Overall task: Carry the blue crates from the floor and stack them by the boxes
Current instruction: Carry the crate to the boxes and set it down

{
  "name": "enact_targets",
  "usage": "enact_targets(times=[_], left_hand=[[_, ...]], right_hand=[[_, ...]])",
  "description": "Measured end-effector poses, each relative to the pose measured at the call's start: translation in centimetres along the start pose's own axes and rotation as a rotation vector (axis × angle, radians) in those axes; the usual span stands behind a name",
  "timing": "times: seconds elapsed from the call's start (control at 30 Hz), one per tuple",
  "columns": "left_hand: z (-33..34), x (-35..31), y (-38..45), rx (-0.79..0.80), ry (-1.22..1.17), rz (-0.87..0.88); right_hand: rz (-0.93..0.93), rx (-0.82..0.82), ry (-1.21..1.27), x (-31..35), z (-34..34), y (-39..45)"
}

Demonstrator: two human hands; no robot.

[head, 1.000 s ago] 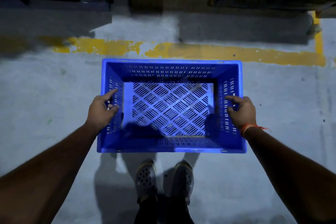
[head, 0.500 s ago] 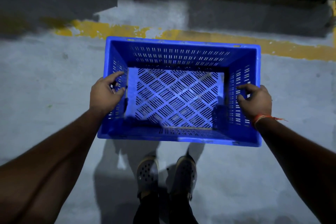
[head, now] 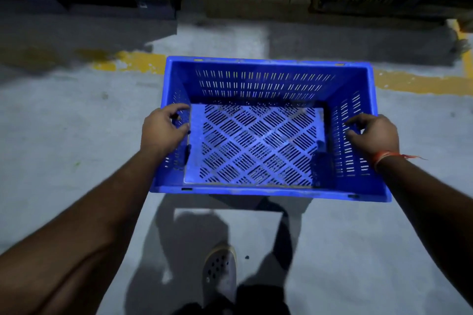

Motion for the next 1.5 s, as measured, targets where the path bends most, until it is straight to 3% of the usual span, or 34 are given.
enact_targets(times=[0.33,0.57,0.8,1.5], left_hand=[[0.3,0.0,0.7,-0.017,0.098,-0.012],[0.3,1.0,1.0,-0.056,0.045,0.041],[0.5,1.2,-0.1,-0.028,0.091,0.042],[-0.1,2.0,0.3,-0.046,0.061,0.04]], right_hand=[[-0.025,-0.047,-0.02,0.1,0.0,0.4],[-0.066,-0.086,-0.004,0.5,-0.3,-1.2],[-0.039,-0.007,0.123,0.7,-0.7,-3.4],[-0.048,-0.031,0.133,0.7,0.5,-3.5]])
Point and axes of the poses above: each hand's wrist, its own y-axis towards the middle knuckle, its own z-axis out of the palm, x = y × z, the point moved 3 cm from there along y, towards the middle knuckle, and after that the axes turned 15 degrees about x, right-handed, at the moved point
